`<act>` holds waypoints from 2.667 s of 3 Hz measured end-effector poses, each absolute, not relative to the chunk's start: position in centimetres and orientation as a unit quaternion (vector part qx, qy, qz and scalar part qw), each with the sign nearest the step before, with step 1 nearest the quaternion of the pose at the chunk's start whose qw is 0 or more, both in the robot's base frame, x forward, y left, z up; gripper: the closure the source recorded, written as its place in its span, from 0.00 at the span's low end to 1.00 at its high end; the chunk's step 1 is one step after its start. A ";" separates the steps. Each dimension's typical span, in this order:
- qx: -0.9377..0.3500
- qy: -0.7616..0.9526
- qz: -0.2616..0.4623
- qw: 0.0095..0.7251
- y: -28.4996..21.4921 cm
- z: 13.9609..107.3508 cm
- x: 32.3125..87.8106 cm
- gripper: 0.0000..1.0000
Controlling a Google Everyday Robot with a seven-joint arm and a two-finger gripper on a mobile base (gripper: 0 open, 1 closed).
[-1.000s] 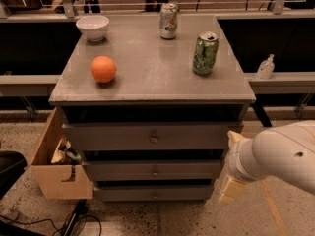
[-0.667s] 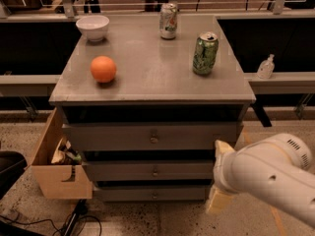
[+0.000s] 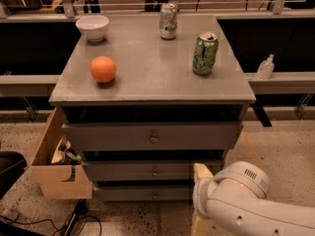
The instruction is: Open middle drawer
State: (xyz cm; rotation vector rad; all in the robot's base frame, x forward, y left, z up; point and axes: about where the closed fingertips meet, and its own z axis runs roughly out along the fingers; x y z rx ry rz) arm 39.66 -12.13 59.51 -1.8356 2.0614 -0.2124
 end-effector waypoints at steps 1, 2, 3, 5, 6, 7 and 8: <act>-0.663 0.725 -0.066 0.177 -11.1 57.0 40.1 0.00; -0.671 0.719 -0.048 0.176 -10.2 54.2 41.9 0.00; -0.676 0.716 -0.027 0.174 -9.3 50.9 44.0 0.00; -0.671 0.720 -0.003 0.176 -8.9 47.5 45.7 0.00; -0.672 0.719 -0.013 0.179 -9.9 47.1 46.8 0.00; -0.677 0.717 -0.036 0.164 -11.3 46.7 48.4 0.00; -0.685 0.712 -0.058 0.142 -12.4 46.1 49.9 0.00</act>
Offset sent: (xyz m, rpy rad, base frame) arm 0.0512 0.0343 -0.1093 0.0609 0.0975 0.0821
